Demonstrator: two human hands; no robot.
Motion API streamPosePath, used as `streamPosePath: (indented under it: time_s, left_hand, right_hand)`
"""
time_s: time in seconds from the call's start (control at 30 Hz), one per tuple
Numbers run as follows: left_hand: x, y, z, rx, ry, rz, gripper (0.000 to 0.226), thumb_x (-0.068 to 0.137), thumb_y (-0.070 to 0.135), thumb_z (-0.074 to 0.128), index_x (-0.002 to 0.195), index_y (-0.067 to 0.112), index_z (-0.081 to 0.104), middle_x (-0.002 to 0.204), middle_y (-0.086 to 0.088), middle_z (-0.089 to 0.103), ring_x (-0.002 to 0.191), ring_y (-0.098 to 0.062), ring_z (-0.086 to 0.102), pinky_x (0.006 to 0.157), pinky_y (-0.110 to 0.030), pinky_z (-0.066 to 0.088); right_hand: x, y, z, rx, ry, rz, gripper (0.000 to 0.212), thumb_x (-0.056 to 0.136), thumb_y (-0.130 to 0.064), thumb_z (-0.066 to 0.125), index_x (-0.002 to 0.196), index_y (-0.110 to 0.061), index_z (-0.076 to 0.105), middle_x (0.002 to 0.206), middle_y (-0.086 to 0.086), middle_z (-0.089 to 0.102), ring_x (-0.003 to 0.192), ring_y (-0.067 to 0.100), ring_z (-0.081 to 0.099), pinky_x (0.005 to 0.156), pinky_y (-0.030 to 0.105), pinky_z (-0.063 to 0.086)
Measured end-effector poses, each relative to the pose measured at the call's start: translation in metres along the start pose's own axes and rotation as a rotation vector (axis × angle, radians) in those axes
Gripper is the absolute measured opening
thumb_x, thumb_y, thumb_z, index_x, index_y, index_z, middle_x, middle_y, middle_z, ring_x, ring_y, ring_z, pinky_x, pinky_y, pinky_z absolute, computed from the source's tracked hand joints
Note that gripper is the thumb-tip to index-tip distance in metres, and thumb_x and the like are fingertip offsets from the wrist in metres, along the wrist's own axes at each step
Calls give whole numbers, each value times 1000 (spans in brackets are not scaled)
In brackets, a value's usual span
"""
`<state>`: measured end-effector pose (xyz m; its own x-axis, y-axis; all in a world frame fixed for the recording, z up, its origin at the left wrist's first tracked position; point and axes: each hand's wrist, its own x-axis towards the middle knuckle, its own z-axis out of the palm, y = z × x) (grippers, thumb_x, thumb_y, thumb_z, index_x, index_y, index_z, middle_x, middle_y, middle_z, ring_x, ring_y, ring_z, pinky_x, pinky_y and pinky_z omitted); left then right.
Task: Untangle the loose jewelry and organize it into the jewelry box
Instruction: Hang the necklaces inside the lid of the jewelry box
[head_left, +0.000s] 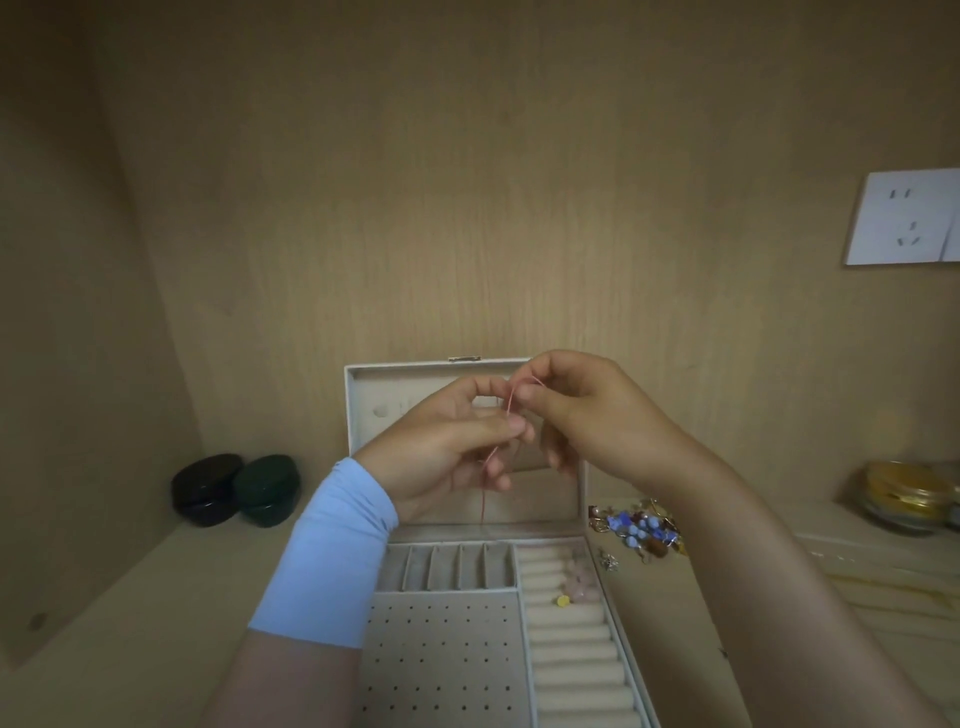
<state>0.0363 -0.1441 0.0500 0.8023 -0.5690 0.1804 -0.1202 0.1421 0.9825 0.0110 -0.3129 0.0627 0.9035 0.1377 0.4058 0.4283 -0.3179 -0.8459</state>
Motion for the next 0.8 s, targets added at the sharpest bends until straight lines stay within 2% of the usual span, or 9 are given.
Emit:
streamPosePath:
  time_s: [0.07, 0.13, 0.27, 0.37, 0.47, 0.53, 0.63, 0.7, 0.8]
  left_hand:
    - [0, 0, 0, -69, 11, 8, 27, 91, -4, 54, 112, 11, 44, 77, -7, 65, 45, -11, 47, 46, -27, 49]
    - [0, 0, -3, -128, -6, 16, 25, 92, -5, 53, 107, 11, 43, 76, -8, 64, 43, -12, 47, 44, -27, 48]
    - [-3, 0, -11, -94, -77, -3, 25, 82, 1, 56, 104, 11, 47, 73, -10, 61, 37, -11, 42, 39, -24, 45]
    - [-3, 1, -14, -64, -4, -32, 21, 87, -1, 54, 104, 12, 50, 68, -8, 57, 37, -9, 35, 39, -20, 36]
    - [-3, 3, -19, -119, 46, -71, 18, 90, 5, 48, 105, 9, 57, 58, -5, 45, 40, -11, 31, 41, -21, 33]
    - [-5, 1, -21, -61, 25, -87, 28, 84, 14, 59, 110, 6, 63, 55, -2, 39, 44, -12, 35, 45, -25, 41]
    - [1, -8, -16, 199, 128, -57, 19, 85, 13, 69, 102, 6, 72, 55, 1, 45, 51, -11, 42, 55, -24, 50]
    - [12, -15, -9, 284, 316, 3, 9, 87, 13, 70, 91, 6, 75, 53, 1, 49, 51, -13, 45, 51, -19, 47]
    - [27, -26, 2, 217, 517, 38, 12, 88, 14, 70, 86, 2, 73, 55, 1, 54, 44, -13, 49, 41, -20, 42]
  right_hand:
    - [-2, 0, 4, 233, -52, 144, 18, 103, -16, 51, 117, -7, 58, 83, 11, 66, 42, 18, 53, 37, 26, 45]
    - [-3, 2, 4, 273, -145, 216, 24, 104, -20, 51, 121, -5, 58, 86, 12, 66, 45, 19, 53, 40, 26, 46]
    - [-3, 6, -3, 199, -234, 200, 23, 97, -25, 62, 90, -4, 71, 74, 6, 62, 46, 11, 43, 40, 22, 37]
    - [-4, 6, -18, 150, -213, 293, 22, 91, -29, 68, 92, -9, 77, 60, -1, 50, 45, 9, 32, 40, 21, 25]
    - [-9, 7, -32, 68, -304, 363, 28, 84, -44, 68, 77, -18, 74, 59, -3, 43, 48, 10, 27, 46, 23, 23]
    - [-9, 10, -34, 104, -296, 358, 28, 89, -39, 65, 68, -20, 67, 60, -2, 43, 48, 11, 28, 47, 24, 24]
    - [-2, 18, -30, 179, -121, 310, 28, 96, -26, 62, 71, -15, 65, 63, 1, 51, 45, 13, 37, 44, 24, 33]
    - [2, 21, -23, 99, 73, 261, 28, 95, -24, 65, 70, -12, 66, 60, -1, 59, 41, 15, 43, 44, 26, 39]
    - [9, 28, -7, -162, 431, 154, 25, 90, -25, 71, 68, -15, 72, 48, -9, 62, 37, 9, 51, 47, 20, 41]
